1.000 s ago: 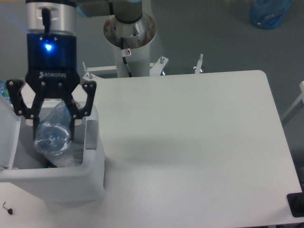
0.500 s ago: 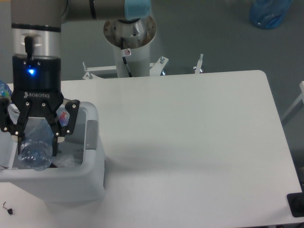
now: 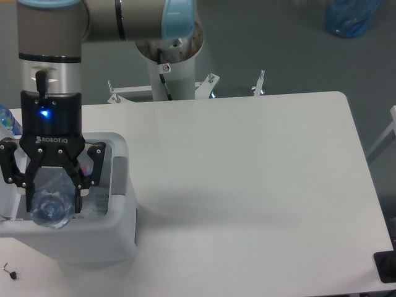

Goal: Place the trash in the trash can

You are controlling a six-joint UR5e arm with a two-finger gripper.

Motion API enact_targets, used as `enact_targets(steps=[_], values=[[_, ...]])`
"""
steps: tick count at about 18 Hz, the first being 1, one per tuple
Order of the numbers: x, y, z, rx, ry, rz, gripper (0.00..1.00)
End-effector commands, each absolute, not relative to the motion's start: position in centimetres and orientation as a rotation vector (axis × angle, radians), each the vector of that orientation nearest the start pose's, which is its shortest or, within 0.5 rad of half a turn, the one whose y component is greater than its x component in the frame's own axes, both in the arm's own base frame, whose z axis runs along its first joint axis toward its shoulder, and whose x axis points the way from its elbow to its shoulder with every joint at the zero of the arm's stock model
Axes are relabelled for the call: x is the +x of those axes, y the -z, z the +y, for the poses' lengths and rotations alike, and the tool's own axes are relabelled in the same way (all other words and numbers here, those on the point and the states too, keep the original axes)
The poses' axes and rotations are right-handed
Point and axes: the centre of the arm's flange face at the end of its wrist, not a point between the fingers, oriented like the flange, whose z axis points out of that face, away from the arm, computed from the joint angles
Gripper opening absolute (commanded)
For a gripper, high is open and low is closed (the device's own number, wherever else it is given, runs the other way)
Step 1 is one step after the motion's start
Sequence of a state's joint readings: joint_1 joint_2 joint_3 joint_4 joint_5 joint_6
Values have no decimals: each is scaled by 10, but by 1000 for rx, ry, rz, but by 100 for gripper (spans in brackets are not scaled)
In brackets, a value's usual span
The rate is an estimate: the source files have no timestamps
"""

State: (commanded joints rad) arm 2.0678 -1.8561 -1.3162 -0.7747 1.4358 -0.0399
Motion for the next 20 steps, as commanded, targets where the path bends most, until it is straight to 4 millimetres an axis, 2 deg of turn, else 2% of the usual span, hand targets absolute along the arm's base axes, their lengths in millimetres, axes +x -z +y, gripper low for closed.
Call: enact_targets(steps=[3,5,6,8,9,12,14,15,17,20], values=[[-181,-551,640,-2306,-54,-580,100],[-194,-544,636,-2315,-64,-596,100],[-207,-548,631,-2303,-74,-618,100],[-244,-568,610,-2255,-120,-674,100],[-255,-573,602,-2244,-138,-686,100],[-284,-572,587,-2254,-194,-699,100],[-304,-585,559,-2241,-268,-746,100],[-309,-584,546,-2256,-285,-753,100],[-310,-599,520,-2291,-316,-734,100],[-317,-607,486,-2388,-366,-664,100]])
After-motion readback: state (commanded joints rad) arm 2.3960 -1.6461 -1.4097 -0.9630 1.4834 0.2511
